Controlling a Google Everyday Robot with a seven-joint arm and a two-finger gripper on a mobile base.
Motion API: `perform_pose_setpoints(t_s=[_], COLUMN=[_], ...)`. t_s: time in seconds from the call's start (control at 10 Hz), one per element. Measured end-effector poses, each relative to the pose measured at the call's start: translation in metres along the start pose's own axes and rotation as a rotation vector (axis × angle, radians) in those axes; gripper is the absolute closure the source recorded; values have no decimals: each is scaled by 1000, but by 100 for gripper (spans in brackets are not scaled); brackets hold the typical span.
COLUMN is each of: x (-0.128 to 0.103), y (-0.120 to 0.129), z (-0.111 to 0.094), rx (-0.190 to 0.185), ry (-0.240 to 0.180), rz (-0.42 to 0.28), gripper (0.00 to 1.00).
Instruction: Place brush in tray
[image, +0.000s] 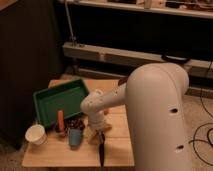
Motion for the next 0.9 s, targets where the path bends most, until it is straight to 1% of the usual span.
perform_pose_setpoints(t_s=[0.2,0.3,0.5,0.6,0.8,0.9], x=[2,2,2,2,1,3], y=[2,2,2,2,1,5], z=[3,1,0,-2,-8,-9], rx=[0,0,1,0,-2,-10], ry=[0,0,1,-1,-4,0], rz=[-13,-12,-12,-11,-8,-14], gripper=[22,30,47,59,80,90])
